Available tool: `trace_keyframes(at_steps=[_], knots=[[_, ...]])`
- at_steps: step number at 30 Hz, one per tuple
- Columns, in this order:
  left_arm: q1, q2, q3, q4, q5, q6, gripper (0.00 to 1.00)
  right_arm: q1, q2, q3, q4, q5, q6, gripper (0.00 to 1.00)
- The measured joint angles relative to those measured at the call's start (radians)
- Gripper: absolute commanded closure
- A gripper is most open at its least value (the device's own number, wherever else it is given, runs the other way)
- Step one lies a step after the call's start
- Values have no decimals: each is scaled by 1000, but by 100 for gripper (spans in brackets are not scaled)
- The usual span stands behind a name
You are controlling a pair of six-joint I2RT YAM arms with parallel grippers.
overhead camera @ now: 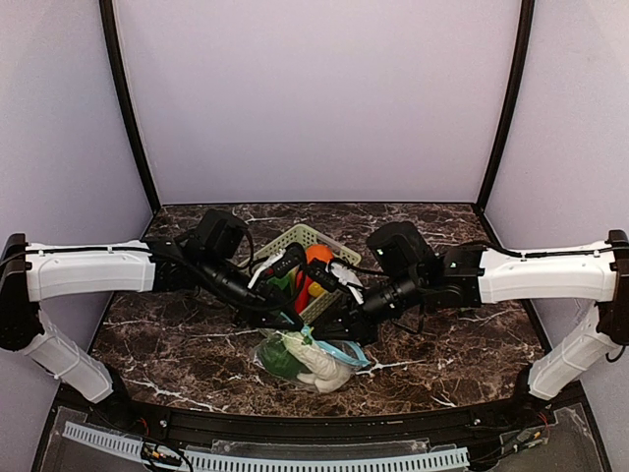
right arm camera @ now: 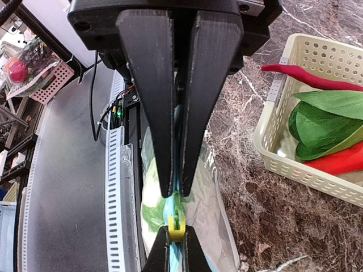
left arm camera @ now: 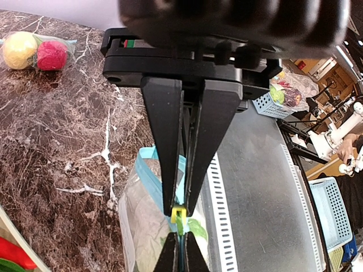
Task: Place the food in the zip-top bag and seal the zipper
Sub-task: Zip the zipper on the zipper food storage bag.
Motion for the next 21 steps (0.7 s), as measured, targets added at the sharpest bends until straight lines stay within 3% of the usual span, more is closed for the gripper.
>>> trace_keyframes(at_steps=[21], knots=[[35, -14, 0, -23, 33, 27, 99, 0, -10, -15, 19, 10, 1, 100]])
